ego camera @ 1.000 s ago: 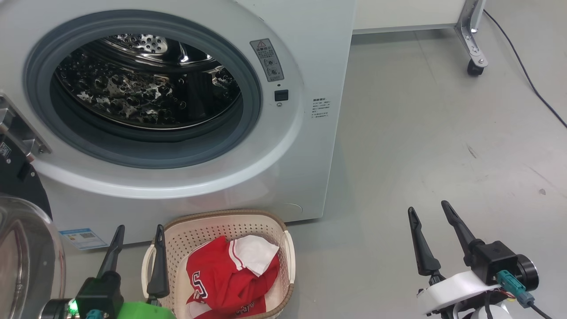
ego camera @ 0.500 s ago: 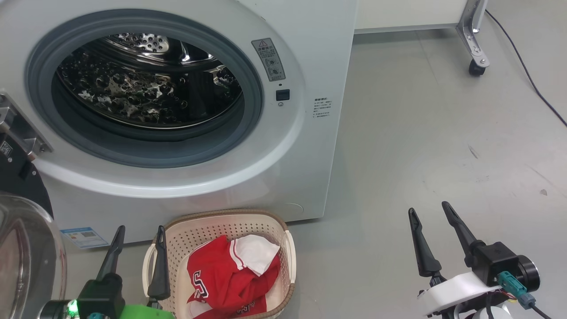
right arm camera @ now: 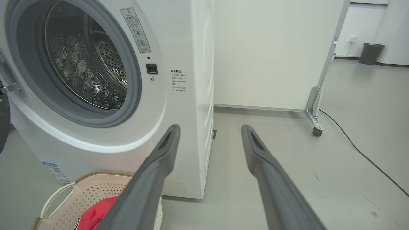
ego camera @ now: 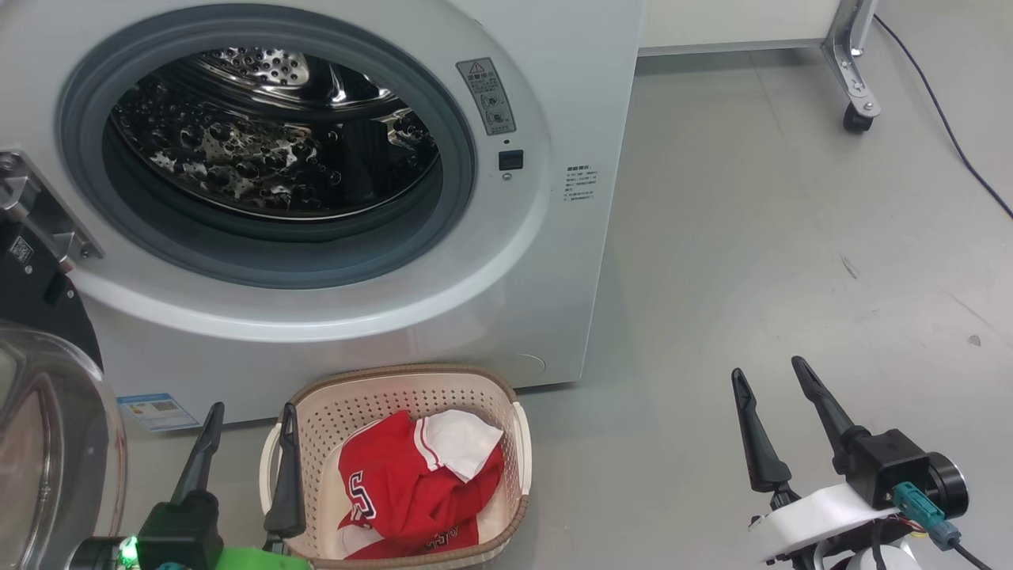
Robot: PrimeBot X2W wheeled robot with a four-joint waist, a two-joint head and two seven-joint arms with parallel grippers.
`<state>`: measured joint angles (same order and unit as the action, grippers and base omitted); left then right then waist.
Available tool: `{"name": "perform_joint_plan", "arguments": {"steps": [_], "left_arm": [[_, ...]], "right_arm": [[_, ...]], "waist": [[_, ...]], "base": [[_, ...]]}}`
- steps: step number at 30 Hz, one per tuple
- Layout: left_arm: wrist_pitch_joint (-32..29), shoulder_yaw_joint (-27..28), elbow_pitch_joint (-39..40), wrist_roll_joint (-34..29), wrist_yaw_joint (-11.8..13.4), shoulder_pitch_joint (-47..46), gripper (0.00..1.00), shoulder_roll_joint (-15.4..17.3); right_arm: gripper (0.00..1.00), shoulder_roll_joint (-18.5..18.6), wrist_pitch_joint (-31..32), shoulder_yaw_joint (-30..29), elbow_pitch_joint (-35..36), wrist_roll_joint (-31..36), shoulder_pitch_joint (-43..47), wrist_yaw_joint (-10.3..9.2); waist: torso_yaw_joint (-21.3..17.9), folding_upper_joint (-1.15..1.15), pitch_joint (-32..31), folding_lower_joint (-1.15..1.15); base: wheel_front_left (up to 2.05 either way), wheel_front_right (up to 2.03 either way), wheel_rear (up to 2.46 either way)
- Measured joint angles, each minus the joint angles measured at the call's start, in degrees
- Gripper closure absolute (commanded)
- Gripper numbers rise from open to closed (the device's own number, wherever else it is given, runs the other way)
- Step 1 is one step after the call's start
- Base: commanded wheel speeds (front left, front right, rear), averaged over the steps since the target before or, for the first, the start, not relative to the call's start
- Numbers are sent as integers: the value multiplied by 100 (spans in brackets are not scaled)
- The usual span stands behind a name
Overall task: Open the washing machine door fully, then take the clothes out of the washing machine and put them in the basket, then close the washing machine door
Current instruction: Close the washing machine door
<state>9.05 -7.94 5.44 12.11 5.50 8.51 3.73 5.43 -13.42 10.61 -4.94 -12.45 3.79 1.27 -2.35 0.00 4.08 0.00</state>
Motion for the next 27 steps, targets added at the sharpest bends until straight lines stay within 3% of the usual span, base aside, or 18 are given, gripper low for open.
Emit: {"name": "perform_joint_plan", "arguments": {"steps": [27], "left_arm": [[-142, -94, 254, -1, 1, 34, 0, 9]], "right_arm": [[0, 13, 9, 1, 57, 0, 0, -41]], "waist": [[84, 0, 4, 0]], "base": [[-101, 101, 0]]}}
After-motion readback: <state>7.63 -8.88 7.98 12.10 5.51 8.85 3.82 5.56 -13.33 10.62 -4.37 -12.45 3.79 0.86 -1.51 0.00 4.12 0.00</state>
